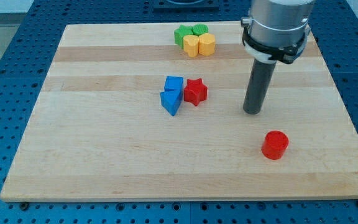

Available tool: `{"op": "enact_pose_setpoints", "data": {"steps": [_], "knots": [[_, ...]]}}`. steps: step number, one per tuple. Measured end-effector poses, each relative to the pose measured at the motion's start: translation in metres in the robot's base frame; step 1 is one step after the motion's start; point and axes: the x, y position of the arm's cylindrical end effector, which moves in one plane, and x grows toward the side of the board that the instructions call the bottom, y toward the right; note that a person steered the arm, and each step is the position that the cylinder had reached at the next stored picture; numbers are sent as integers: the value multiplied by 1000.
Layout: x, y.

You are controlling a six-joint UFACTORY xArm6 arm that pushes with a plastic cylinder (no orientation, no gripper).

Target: Touch the bottom side of the red circle

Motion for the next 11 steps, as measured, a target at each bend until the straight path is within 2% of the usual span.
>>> {"op": "enact_pose_setpoints", "data": {"steps": [1, 4, 9, 11], "knots": [[0, 25], [41, 71], [47, 78], [69, 76]]}}
